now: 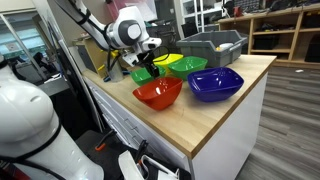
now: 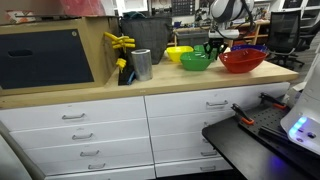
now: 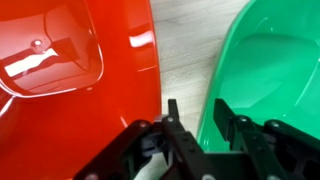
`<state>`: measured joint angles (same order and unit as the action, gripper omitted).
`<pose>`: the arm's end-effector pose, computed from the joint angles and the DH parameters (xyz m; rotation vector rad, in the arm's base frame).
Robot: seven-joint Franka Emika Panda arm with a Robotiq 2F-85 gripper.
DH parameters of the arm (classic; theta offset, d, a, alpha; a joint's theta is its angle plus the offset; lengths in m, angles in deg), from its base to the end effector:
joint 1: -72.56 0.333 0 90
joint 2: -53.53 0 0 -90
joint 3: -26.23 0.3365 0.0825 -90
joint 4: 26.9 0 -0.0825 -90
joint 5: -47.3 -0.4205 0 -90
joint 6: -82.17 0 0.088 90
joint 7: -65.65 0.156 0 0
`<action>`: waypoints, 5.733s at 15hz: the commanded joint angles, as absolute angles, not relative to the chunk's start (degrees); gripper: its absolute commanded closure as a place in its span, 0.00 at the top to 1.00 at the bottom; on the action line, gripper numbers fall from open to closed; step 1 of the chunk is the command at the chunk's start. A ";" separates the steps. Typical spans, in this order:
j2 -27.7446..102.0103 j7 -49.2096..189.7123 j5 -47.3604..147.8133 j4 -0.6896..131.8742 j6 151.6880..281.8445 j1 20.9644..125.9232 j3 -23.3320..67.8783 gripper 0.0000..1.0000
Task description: Remove the red bowl from the green bowl then move the green bowl at the front to the right and push the red bowl to the left.
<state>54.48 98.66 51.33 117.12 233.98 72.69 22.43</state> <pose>0.5052 -0.0320 0.2434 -2.9979 0.8959 -0.2458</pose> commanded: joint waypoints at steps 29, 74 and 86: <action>65.63 91.73 57.63 116.61 210.29 61.94 22.30 0.00; 62.75 89.19 77.94 109.80 212.18 74.53 31.57 0.94; 60.99 89.86 49.46 100.91 199.32 76.90 32.85 1.00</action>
